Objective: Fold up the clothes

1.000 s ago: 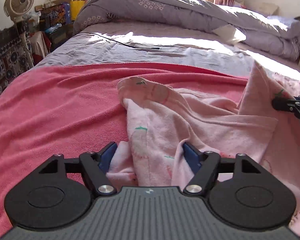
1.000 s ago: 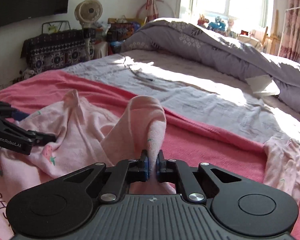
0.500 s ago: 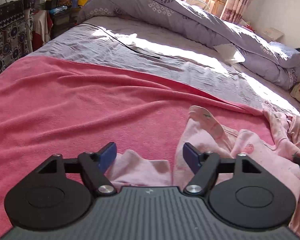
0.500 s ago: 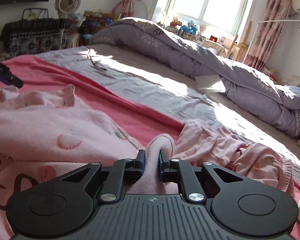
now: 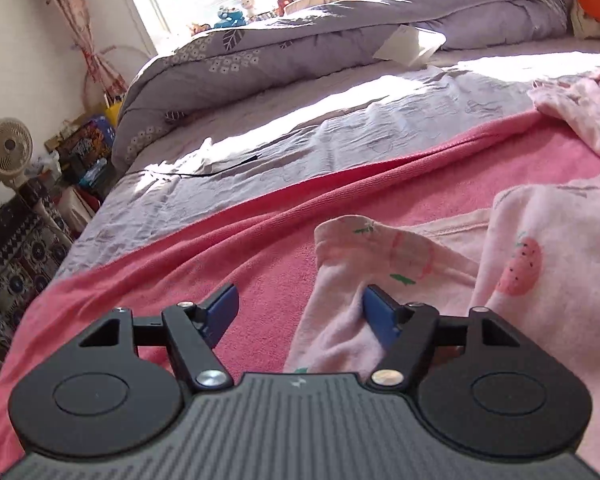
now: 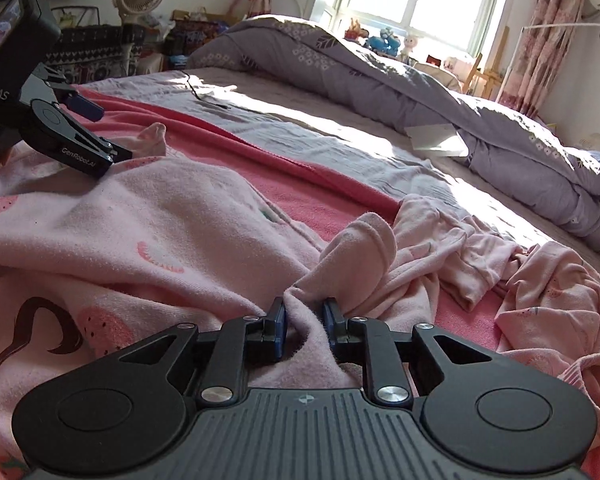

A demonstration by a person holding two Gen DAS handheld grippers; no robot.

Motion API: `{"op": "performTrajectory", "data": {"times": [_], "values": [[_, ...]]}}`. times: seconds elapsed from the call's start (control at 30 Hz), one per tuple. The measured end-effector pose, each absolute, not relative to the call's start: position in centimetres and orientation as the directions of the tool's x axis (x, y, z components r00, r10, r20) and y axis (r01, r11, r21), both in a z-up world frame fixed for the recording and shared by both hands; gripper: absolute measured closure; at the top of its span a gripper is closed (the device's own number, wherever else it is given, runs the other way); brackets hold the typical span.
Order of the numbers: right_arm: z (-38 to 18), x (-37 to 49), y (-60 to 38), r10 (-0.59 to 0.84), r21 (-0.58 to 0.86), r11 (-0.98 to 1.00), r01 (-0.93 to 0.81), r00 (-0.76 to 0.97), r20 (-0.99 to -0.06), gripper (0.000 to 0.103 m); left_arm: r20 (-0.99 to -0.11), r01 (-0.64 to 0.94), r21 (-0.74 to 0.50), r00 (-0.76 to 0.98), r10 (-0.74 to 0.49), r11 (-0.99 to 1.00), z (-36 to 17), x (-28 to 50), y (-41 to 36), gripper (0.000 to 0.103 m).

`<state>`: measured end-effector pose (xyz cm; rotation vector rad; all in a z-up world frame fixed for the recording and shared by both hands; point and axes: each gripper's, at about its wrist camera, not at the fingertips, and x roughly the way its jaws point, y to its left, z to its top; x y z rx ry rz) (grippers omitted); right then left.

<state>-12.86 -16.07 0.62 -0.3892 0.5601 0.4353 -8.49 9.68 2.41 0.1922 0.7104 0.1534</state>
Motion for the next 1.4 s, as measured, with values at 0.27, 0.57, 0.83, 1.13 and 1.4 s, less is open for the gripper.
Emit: {"op": "performTrajectory", "data": {"times": [0.27, 0.57, 0.83, 1.13, 1.4], "values": [[1.0, -13.1, -16.7, 0.31, -0.199, 0.847, -0.493, 0.762, -0.569, 0.078, -0.676, -0.059, 0.09, 0.729, 0.104, 0.994, 1.7, -7.5, 9.1, 0.025], [4.4, -10.6, -19.3, 0.392, 0.004, 0.887, -0.462, 0.748, -0.535, 0.048, -0.42, -0.168, 0.225, 0.872, 0.251, 0.96, 5.4, -9.8, 9.1, 0.099], [5.0, -5.6, -16.6, 0.368, 0.04, 0.898, -0.438, 0.699, -0.613, 0.03, -0.505, -0.279, 0.093, 0.814, 0.286, 0.956, 5.7, -9.5, 15.6, 0.099], [5.9, -1.4, -11.6, 0.288, -0.052, 0.924, -0.378, 0.78, -0.555, 0.094, -0.39, -0.368, 0.061, 0.847, 0.362, 0.928, 6.7, -10.7, 17.8, 0.1], [5.6, 3.9, -9.6, 0.225, -0.137, 0.932, -0.336, 0.831, -0.508, 0.092, -0.509, -0.261, -0.061, 0.838, 0.195, 0.964, 5.5, -7.2, 19.9, 0.097]]}}
